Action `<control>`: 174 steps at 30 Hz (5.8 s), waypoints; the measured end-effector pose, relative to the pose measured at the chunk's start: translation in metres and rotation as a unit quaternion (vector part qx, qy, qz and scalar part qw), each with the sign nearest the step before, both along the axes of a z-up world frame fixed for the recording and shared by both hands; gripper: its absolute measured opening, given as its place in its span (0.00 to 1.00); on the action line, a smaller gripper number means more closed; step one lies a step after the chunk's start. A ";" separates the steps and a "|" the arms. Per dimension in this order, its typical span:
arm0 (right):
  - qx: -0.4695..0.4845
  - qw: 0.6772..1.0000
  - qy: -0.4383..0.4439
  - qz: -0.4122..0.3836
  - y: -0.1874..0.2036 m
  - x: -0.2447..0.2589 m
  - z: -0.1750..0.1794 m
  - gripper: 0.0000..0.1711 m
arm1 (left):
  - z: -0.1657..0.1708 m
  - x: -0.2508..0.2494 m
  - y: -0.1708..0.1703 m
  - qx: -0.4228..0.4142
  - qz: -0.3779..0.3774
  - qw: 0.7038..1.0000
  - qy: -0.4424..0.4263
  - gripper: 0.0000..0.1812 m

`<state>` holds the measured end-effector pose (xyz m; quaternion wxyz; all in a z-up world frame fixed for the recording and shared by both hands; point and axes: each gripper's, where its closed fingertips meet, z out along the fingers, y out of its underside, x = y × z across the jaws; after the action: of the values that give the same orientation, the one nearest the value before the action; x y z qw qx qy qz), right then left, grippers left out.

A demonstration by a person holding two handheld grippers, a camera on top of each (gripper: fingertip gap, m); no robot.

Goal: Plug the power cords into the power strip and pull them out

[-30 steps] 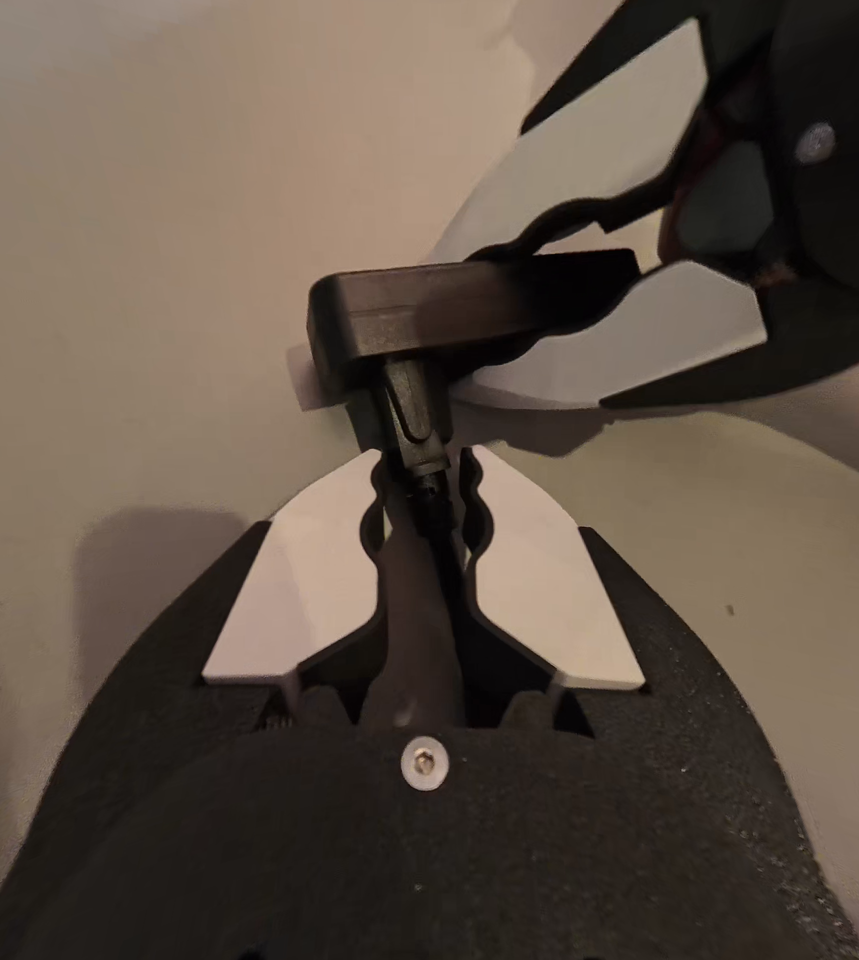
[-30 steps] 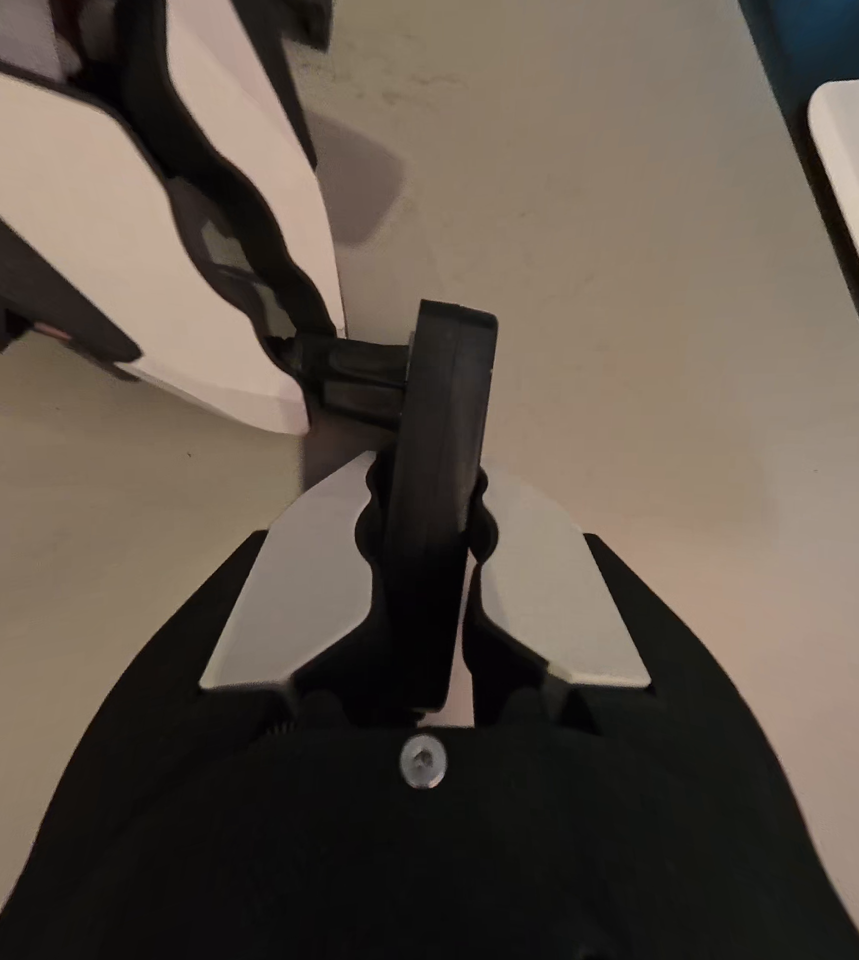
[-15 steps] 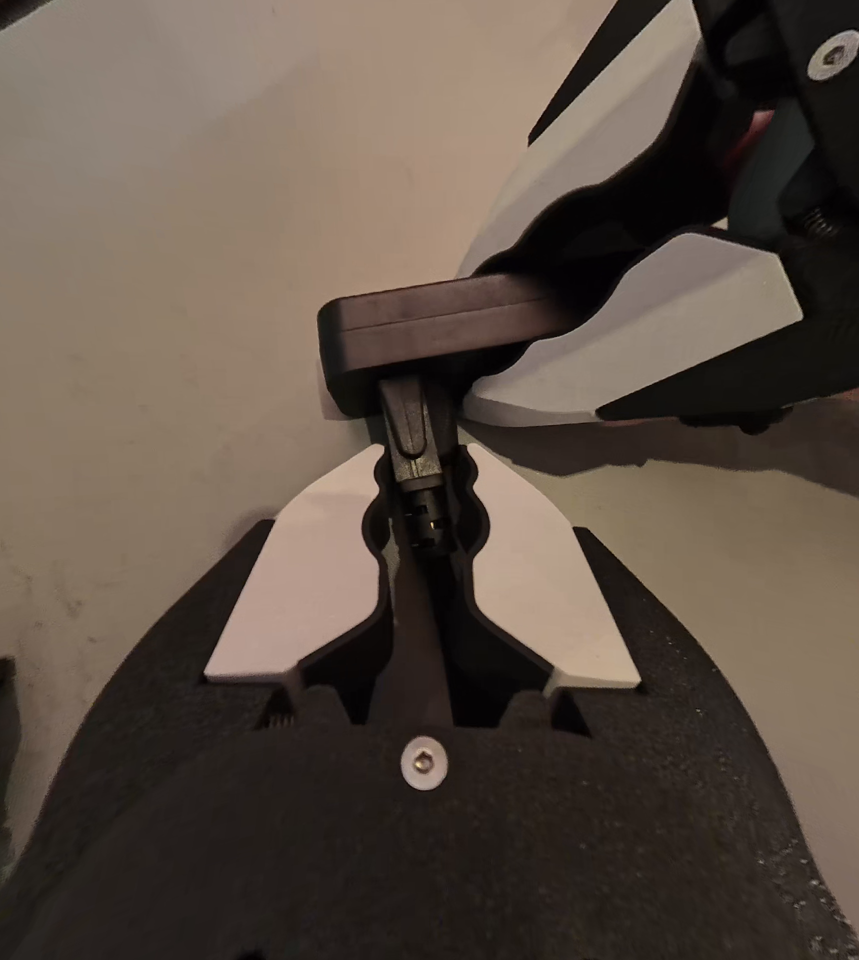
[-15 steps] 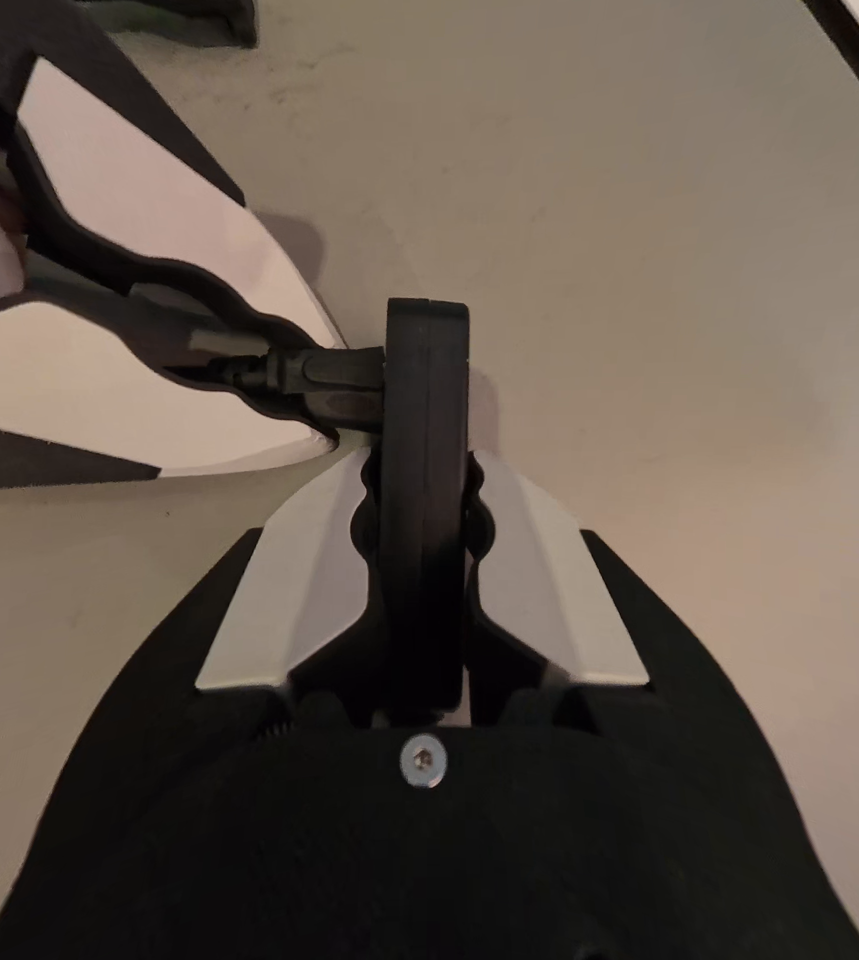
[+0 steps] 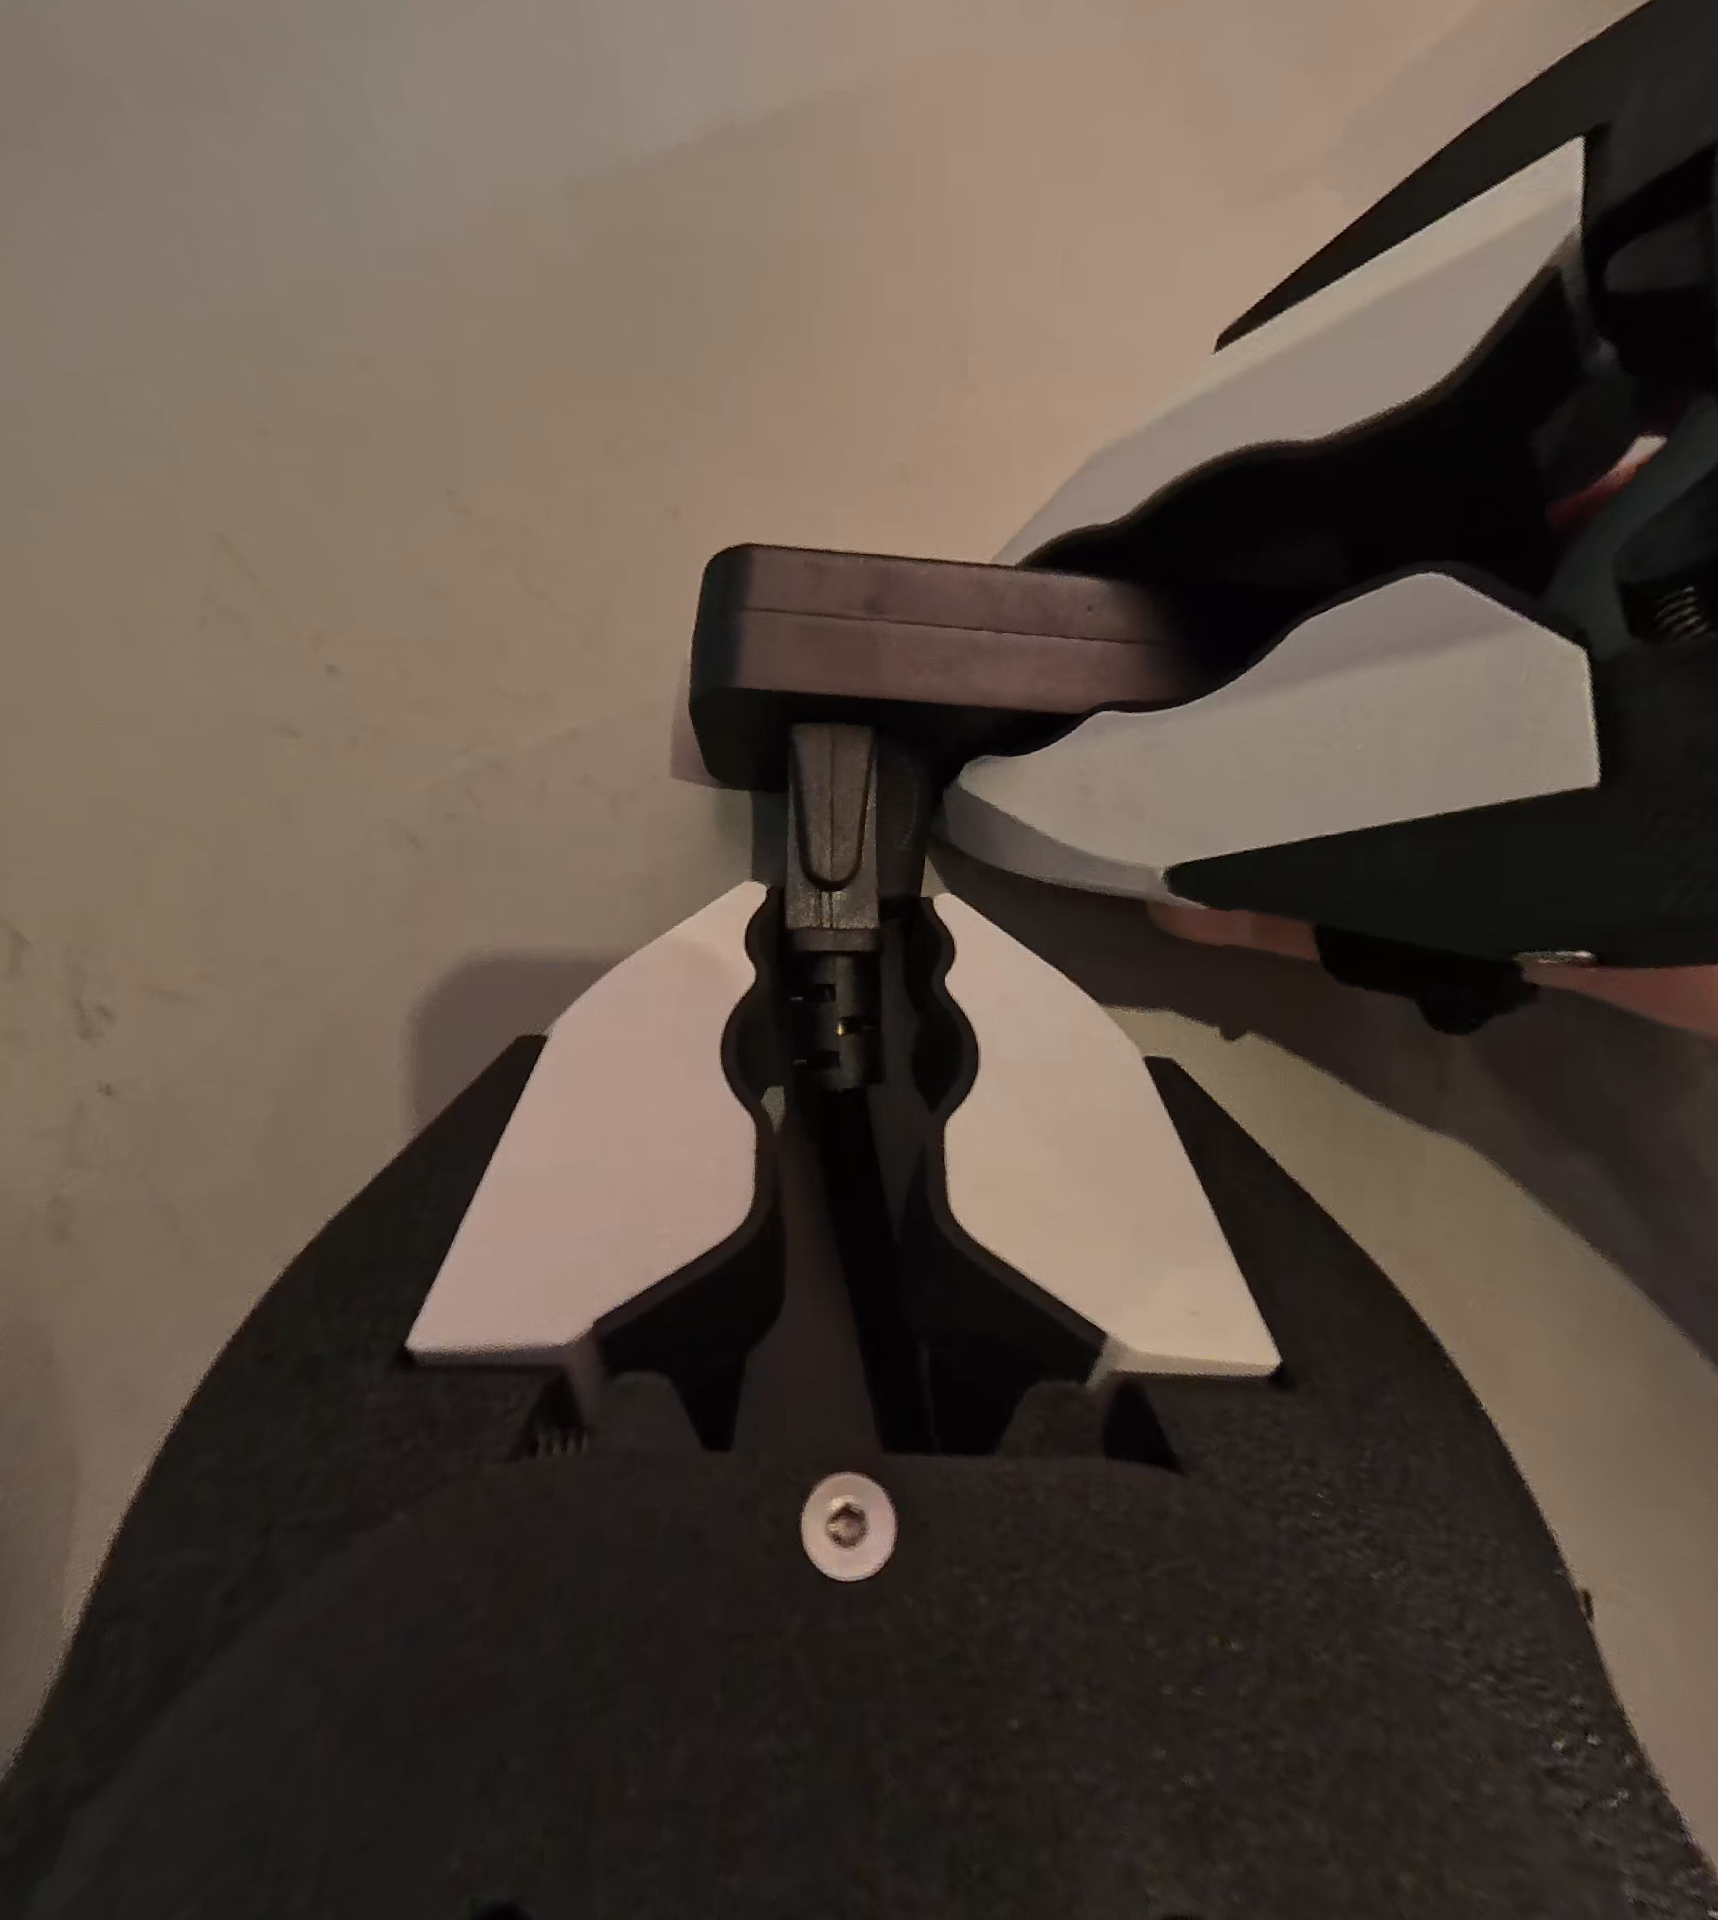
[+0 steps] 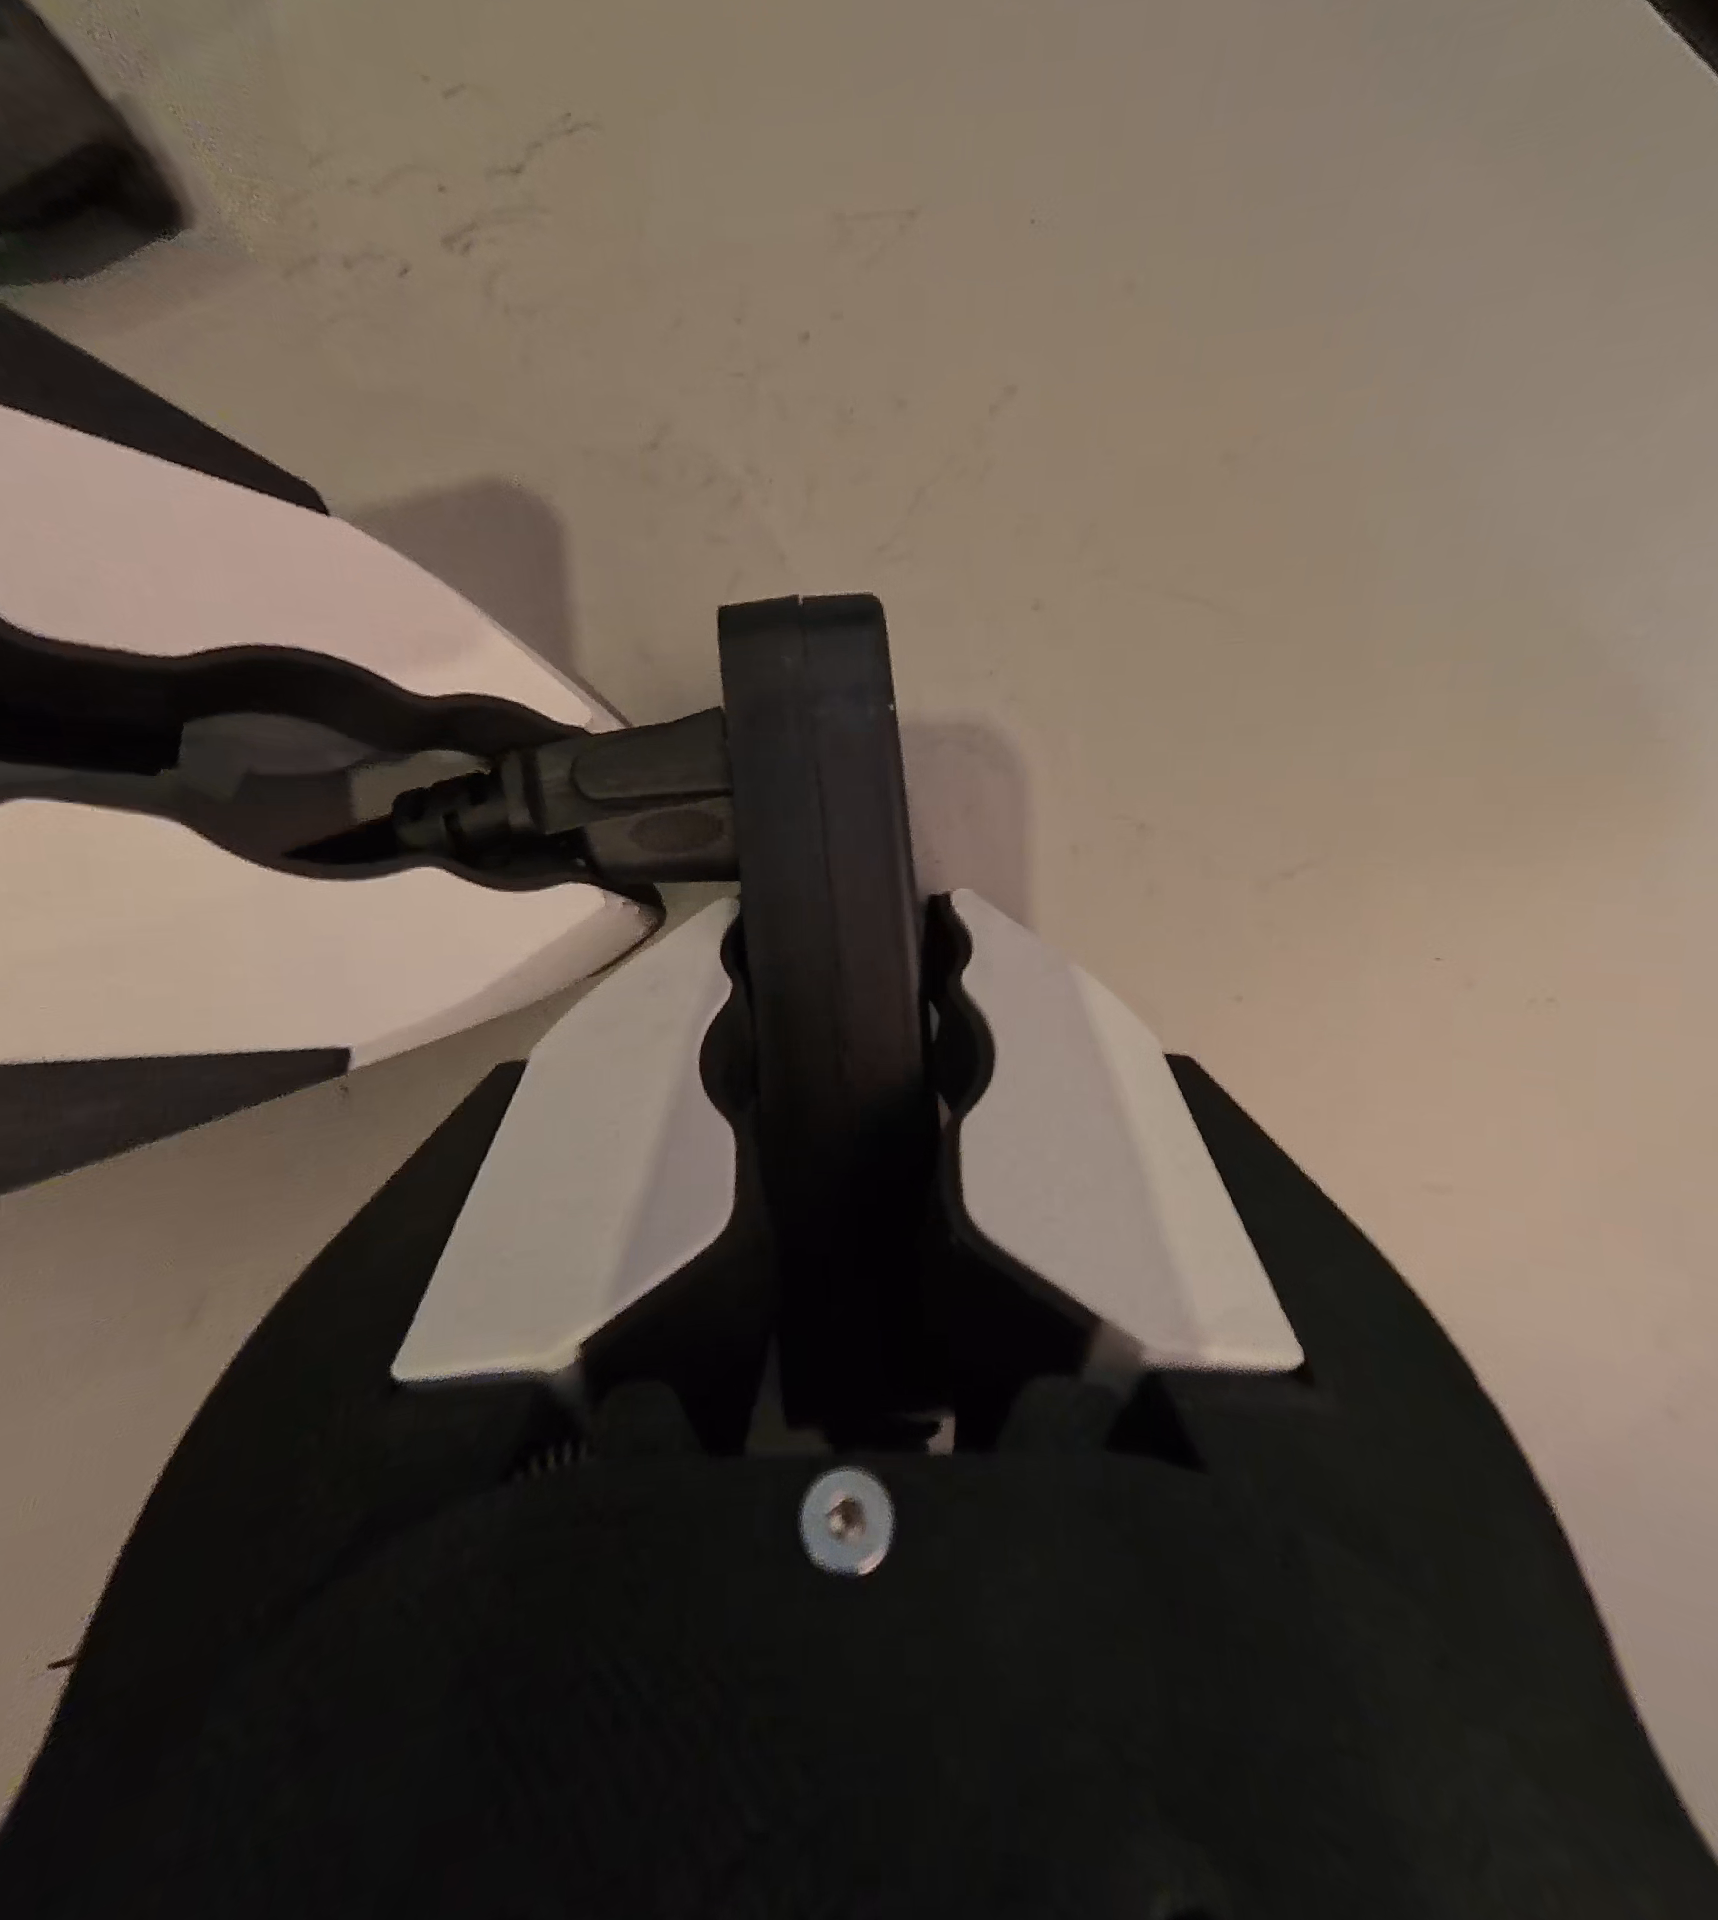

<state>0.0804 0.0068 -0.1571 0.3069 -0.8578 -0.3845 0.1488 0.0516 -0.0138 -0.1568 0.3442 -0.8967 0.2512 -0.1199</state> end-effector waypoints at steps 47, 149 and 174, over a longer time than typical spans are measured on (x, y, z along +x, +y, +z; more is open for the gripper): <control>-0.007 0.999 0.015 0.042 -0.002 -0.013 0.001 0.19 | 0.006 -0.017 -0.010 -0.033 -0.112 0.991 -0.059 0.10; 0.260 0.950 -0.099 0.139 -0.015 -0.025 0.046 0.23 | 0.048 0.002 -0.021 0.012 -0.250 0.951 -0.182 0.15; 0.162 0.964 -0.123 0.170 -0.017 -0.034 0.041 0.18 | 0.030 -0.013 -0.016 -0.025 -0.181 0.973 -0.141 0.16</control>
<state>0.0459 -0.0098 -0.1157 0.3627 -0.7304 -0.5781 0.0279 0.0385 -0.0300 -0.1265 0.3258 -0.8190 0.3549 -0.3116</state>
